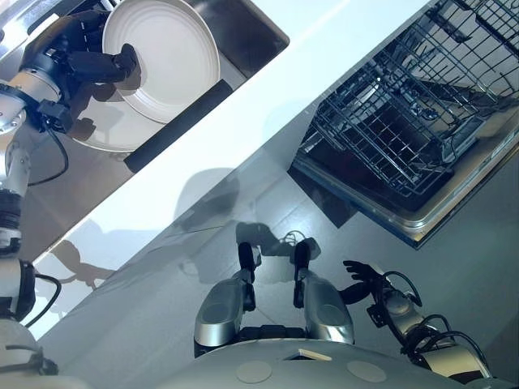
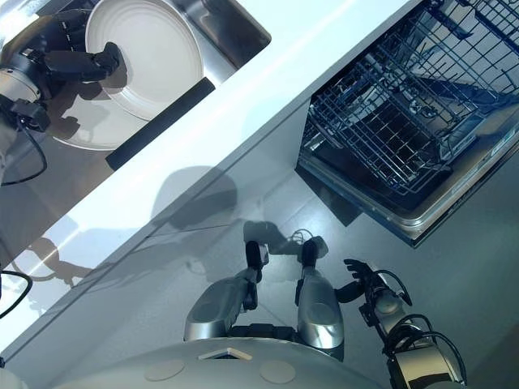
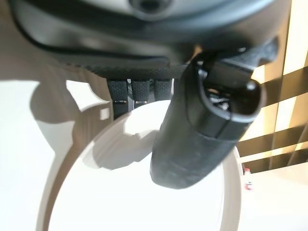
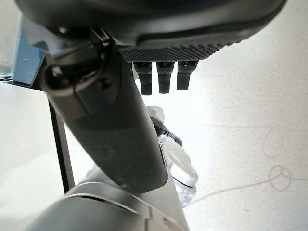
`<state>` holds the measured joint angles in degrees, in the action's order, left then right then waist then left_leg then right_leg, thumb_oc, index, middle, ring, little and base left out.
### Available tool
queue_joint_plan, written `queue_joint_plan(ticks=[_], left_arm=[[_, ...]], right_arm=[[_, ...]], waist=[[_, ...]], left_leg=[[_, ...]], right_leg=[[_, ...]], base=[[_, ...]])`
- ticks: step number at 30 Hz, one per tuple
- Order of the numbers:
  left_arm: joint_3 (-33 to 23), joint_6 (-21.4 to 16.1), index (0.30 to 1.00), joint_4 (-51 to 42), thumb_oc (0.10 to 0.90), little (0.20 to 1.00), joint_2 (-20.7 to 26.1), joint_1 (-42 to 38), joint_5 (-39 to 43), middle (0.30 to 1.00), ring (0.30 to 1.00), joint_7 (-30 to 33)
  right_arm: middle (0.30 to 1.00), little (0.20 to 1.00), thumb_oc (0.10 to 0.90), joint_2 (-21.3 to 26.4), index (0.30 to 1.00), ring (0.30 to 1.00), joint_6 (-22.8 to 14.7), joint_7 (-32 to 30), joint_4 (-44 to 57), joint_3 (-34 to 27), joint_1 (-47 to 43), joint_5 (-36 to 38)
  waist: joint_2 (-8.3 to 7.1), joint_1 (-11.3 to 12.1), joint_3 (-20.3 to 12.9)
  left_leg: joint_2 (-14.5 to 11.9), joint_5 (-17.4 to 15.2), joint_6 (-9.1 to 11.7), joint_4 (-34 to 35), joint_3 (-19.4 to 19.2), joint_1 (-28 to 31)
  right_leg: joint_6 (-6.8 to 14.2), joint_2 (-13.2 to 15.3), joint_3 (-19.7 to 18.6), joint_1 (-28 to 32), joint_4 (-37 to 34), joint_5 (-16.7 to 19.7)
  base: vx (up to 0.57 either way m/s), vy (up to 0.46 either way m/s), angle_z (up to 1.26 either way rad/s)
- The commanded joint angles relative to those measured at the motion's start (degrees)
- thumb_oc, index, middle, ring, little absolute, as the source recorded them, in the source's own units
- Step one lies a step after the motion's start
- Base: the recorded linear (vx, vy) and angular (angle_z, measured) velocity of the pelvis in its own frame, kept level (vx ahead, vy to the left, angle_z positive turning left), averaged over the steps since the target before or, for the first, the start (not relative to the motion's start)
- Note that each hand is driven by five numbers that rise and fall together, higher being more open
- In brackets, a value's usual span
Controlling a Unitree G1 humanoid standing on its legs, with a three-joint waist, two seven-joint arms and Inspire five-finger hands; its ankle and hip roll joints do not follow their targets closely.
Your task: Pick up plates and place into dishwasher.
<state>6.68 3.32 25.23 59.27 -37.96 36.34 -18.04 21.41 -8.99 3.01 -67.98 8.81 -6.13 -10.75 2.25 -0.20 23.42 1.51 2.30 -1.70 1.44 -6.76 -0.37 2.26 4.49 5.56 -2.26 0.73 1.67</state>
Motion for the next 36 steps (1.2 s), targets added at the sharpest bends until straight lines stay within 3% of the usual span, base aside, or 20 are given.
queue_joint_plan(ticks=[1,8,14,19,21,25,30,36], left_arm=[[-5.2,-7.8,0.300,-6.6,0.100,0.200,0.4,-1.4,5.7,0.300,0.300,1.1],[-5.6,-7.0,0.314,-6.4,0.116,0.216,-0.2,-0.6,4.7,0.314,0.314,1.1],[-5.7,-8.3,0.300,-5.8,0.100,0.200,-0.2,-0.1,3.0,0.300,0.300,3.0],[-8.0,-13.5,0.300,-5.4,0.100,0.200,1.4,1.1,-1.8,0.300,0.300,15.1],[-9.5,-17.3,0.300,-4.7,0.100,0.200,1.8,1.2,-6.4,0.300,0.300,20.9],[-11.2,-21.3,0.300,-2.7,0.100,0.200,3.6,-0.4,-10.0,0.300,0.300,31.3],[-11.6,-24.5,0.300,-1.9,0.100,0.200,7.8,-3.8,-18.8,0.300,0.300,44.3],[-9.6,-25.6,0.300,-4.9,0.100,0.200,12.7,-6.4,-34.3,0.300,0.300,59.8]], right_arm=[[0.900,0.900,0.800,3.1,0.900,0.900,-0.7,-0.5,-2.4,-1.4,3.6,-0.2],[0.900,0.900,0.800,3.1,0.900,0.900,-1.2,-0.6,-2.8,-1.5,3.9,-0.4],[0.900,0.900,0.800,3.3,0.900,0.900,-3.1,-1.8,-2.4,-1.7,4.3,1.2],[0.900,0.900,0.800,3.2,0.900,0.900,-7.4,-1.5,3.8,-2.2,5.1,4.9],[0.900,0.900,0.800,3.1,0.900,0.900,-8.0,-0.8,9.3,-2.1,5.6,7.1],[0.900,0.900,0.800,3.1,0.900,0.900,-8.5,0.4,17.8,-1.6,5.9,11.8],[0.900,0.900,0.800,2.5,0.900,0.900,-7.0,-0.1,30.9,-0.3,7.3,14.1],[0.900,0.900,0.800,2.8,0.900,0.900,-4.8,-1.6,41.0,-0.3,9.2,15.0]], waist=[[3.88,-1.3,-6.7],[3.75,-1.5,-7.2],[3.58,-1.6,-7.6],[3.03,-1.6,-9.4],[2.81,-1.7,-10.4],[2.71,-2.0,-12.3],[2.98,-2.4,-14.7],[3.50,-3.2,-15.9]], left_leg=[[5.3,-7.3,-2.7,-4.4,1.9,-2.8],[5.1,-7.0,-2.5,-3.7,2.3,-2.2],[5.1,-7.1,-2.3,-3.5,2.4,-1.7],[5.2,-7.4,-2.0,-3.1,2.9,-1.0],[5.1,-7.4,-2.0,-2.9,3.1,-0.6],[4.6,-7.5,-1.6,-2.3,3.0,0.7],[3.4,-7.2,-0.9,-0.3,2.8,3.1],[2.2,-7.1,-0.1,0.5,2.0,5.0]], right_leg=[[3.6,-2.0,-0.4,-6.6,8.1,-6.3],[3.4,-2.4,-0.6,-5.8,7.6,-6.3],[3.1,-2.5,-0.4,-4.8,6.6,-6.1],[2.9,-2.8,-0.2,-3.0,5.2,-6.1],[2.5,-3.1,0.0,-2.3,4.8,-6.4],[1.8,-3.5,0.9,-0.7,4.1,-7.2],[1.0,-4.0,2.1,1.8,3.6,-8.8],[0.3,-4.4,3.5,3.7,4.1,-10.2]], base=[[0.00,0.000,0.00],[-0.01,-0.020,0.01],[-0.01,-0.019,0.00],[-0.03,-0.065,0.03],[-0.04,-0.071,0.00],[-0.02,-0.072,0.00],[0.00,-0.090,0.01],[-0.03,-0.083,0.08]])
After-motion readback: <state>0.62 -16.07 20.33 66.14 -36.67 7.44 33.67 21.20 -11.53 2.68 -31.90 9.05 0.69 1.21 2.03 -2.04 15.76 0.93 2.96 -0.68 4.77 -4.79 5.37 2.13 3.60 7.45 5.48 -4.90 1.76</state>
